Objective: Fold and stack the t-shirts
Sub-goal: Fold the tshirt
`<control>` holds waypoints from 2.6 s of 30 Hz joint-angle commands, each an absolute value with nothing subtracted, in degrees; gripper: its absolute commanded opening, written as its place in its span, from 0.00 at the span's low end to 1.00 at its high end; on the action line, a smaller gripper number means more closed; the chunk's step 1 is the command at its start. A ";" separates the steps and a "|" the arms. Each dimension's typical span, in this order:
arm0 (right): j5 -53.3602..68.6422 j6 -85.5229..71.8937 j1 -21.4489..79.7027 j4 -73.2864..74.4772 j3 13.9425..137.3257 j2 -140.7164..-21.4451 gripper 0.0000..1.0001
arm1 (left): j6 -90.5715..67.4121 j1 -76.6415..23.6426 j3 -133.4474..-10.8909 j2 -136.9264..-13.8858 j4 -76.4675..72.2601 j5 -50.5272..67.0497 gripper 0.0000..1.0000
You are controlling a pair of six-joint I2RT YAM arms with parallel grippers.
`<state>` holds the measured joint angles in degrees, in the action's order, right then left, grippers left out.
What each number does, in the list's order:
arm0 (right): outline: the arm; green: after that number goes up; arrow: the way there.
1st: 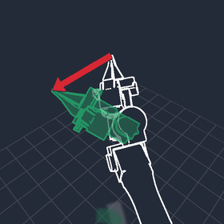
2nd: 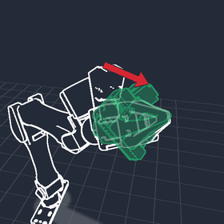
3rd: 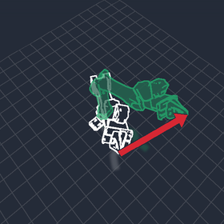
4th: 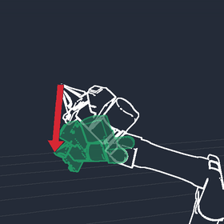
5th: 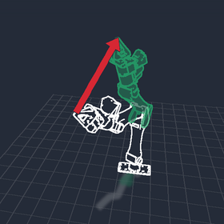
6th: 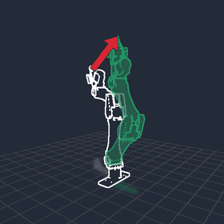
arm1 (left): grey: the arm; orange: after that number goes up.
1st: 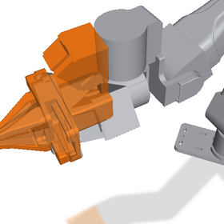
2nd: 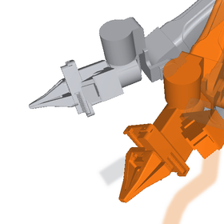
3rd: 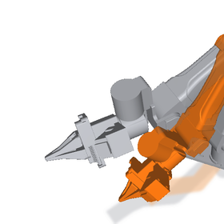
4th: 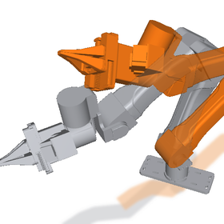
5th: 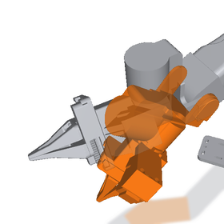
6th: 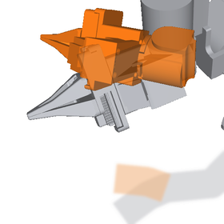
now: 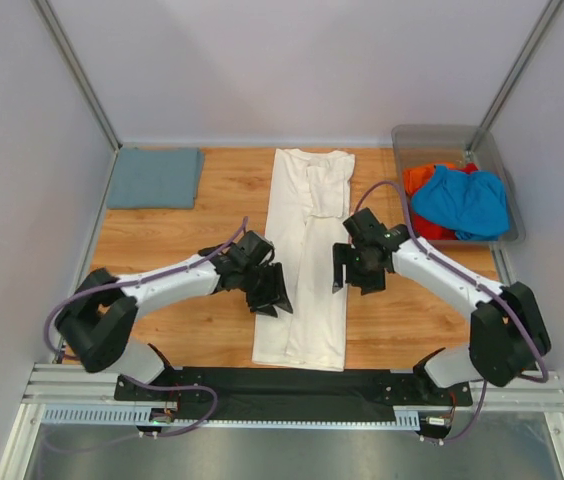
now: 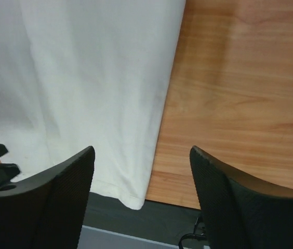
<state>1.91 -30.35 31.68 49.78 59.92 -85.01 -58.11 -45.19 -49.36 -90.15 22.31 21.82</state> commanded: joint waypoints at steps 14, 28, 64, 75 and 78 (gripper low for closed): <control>21.35 -45.08 42.01 42.72 35.16 -69.87 0.64 | -56.95 -47.98 -38.49 -73.03 40.78 12.39 0.52; 20.48 -50.62 44.12 37.35 30.15 -70.75 0.52 | -59.15 -50.71 -38.59 -80.42 38.06 11.42 0.49; 20.21 -54.05 43.77 38.67 22.15 -61.00 0.00 | -65.65 -50.89 -23.82 -65.04 29.01 17.40 0.00; 19.33 -38.62 25.77 46.67 39.44 -68.80 0.00 | -56.44 -38.71 -49.27 -71.96 37.88 14.67 0.00; 20.21 -33.25 18.91 47.98 50.33 -79.25 0.00 | -51.08 -34.03 -58.75 -80.92 38.76 16.69 0.00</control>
